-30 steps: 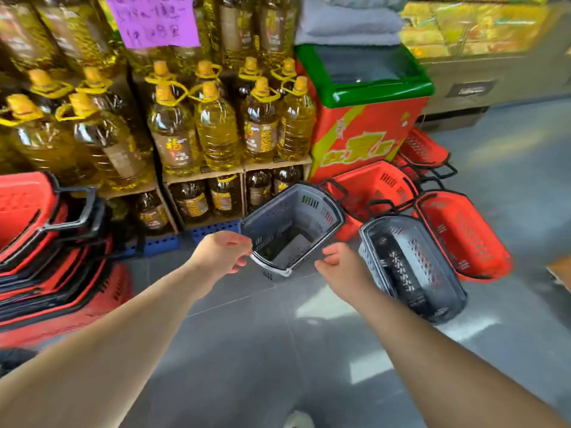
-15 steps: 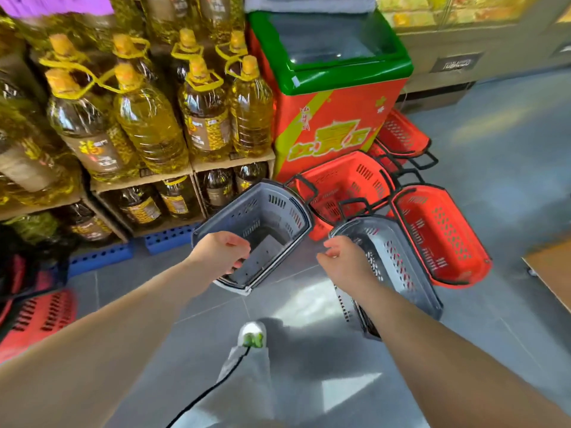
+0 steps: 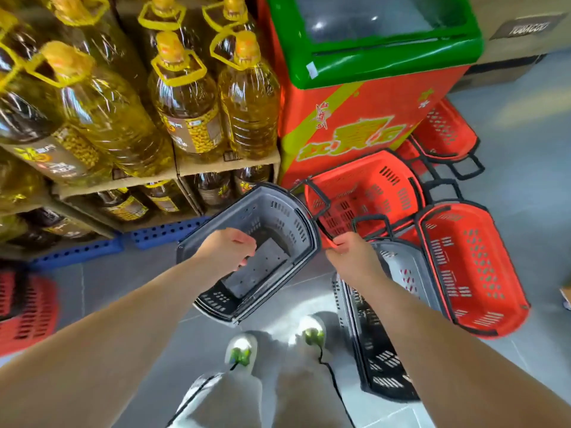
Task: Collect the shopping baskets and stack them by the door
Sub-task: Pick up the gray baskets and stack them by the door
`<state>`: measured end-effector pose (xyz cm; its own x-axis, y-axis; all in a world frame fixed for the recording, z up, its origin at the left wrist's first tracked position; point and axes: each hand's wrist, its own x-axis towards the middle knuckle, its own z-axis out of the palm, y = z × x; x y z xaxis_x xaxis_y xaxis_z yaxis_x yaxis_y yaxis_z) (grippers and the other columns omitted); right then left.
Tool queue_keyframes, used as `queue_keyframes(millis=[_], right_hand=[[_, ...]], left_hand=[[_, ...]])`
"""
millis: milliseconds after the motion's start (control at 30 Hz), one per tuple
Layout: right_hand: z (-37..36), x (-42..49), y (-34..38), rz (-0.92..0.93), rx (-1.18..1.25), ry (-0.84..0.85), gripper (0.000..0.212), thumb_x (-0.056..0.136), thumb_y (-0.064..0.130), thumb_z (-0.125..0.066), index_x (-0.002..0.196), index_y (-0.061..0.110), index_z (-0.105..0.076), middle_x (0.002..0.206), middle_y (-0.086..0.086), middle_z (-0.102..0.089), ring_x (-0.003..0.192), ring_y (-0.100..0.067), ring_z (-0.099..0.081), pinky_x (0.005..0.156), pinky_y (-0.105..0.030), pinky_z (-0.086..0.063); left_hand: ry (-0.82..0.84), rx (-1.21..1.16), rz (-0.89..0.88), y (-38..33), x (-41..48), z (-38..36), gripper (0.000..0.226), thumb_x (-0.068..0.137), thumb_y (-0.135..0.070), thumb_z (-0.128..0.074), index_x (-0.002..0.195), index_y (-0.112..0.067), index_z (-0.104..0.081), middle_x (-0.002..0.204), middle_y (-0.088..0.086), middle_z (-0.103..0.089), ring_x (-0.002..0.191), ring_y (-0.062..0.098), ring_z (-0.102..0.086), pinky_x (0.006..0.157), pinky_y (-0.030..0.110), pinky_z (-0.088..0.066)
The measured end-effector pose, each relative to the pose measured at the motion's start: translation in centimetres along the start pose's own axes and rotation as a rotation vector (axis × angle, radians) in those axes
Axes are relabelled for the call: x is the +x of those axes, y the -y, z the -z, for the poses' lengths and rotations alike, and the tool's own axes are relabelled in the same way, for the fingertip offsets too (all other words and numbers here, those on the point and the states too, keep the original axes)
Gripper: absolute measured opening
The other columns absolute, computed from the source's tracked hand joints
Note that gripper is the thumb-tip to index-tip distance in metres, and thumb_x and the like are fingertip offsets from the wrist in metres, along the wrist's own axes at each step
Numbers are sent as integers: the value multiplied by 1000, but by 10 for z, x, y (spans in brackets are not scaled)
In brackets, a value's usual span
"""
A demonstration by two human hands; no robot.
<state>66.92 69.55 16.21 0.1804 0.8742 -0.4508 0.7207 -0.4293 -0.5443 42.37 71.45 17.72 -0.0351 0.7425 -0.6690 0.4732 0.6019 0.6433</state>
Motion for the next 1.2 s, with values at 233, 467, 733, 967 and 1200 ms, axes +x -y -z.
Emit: queue_keyframes(millis=[233,467,733,967,1200], right_hand=[[-36,111,-34,56,-129,230,39,81,21,-64,119,14,-56,84,5,-63,77,-16,-56,65,-26,-40],[-104,197,-88,206,-387,452,63,76,22,-74,134,18,-48,130,-9,-57,115,-27,-55,88,-33,-47],[-193,238,-138,423,-772,575,99,66,25,-82,147,24,-27,157,1,-24,146,-19,-9,118,-32,-3],[-235,228,-159,494,-1035,515,68,82,6,-56,144,21,-33,151,-2,-36,144,-20,-20,118,-33,5],[-285,165,-132,619,-1013,492,51,85,12,-59,133,26,-50,135,-1,-57,125,-23,-49,104,-30,-29]], left_hand=[[-117,-47,232,44,62,-57,18,81,-24,-57,71,-17,-70,86,15,-74,82,33,-70,79,43,-60],[-78,103,371,124,133,-136,32,83,-27,-68,113,-15,-69,113,9,-70,105,27,-65,83,23,-47],[64,540,221,211,190,-207,76,79,-36,-71,145,-24,-36,134,7,-56,121,29,-54,97,34,-44],[75,717,101,265,201,-199,54,90,-17,-56,141,-22,-37,130,9,-57,110,34,-59,85,39,-49],[97,753,140,322,170,-130,56,90,-15,-59,142,-23,-38,139,6,-54,120,31,-55,97,40,-46]])
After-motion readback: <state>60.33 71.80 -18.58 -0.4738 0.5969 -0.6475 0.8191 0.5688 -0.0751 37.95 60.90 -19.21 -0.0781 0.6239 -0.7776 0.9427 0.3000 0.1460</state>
